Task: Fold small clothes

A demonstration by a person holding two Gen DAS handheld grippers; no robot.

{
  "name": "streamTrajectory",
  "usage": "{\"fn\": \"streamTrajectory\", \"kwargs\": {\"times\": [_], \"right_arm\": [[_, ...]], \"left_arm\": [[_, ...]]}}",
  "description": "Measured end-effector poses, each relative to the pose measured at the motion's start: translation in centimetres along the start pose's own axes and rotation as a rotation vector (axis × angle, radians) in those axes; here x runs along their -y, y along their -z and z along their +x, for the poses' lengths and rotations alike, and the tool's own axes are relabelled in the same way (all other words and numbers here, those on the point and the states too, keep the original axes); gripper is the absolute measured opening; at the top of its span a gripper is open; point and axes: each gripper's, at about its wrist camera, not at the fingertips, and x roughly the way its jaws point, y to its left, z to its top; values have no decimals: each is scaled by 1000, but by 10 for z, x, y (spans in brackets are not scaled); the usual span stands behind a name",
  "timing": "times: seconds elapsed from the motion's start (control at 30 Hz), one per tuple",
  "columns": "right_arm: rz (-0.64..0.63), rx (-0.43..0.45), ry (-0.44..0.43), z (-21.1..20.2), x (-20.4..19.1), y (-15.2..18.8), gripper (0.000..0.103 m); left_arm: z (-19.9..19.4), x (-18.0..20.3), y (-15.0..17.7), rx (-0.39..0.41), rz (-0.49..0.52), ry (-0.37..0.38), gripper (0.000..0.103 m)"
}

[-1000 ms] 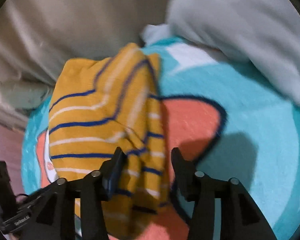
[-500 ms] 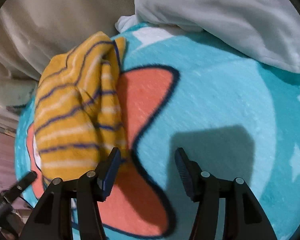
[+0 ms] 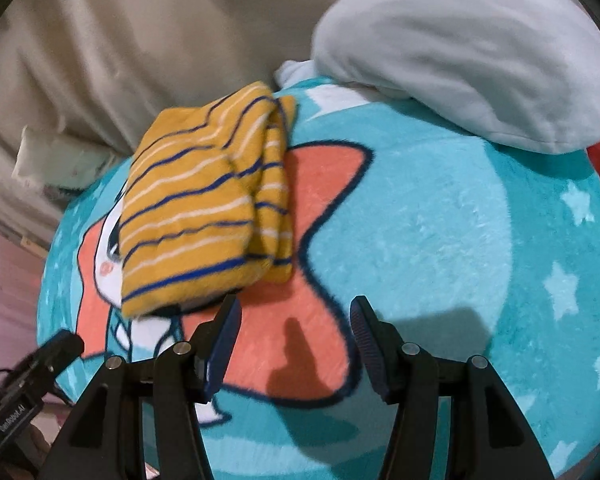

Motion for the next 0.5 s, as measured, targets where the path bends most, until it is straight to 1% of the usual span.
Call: {"fn": "streamTrajectory", "kwargs": {"times": [0.13,0.27,0.5], "right_arm": [[-59,-25,-3,4,-14,15,60],[-84,-47,-10,8,-22,24,60],[-107,-45,-12,7,-29,29,61]], "left_arm": [[-12,4,6,29,22,-46,58],[-20,5,10,51,31,-85,60],[-28,3,13,78,36,-132,60]]}}
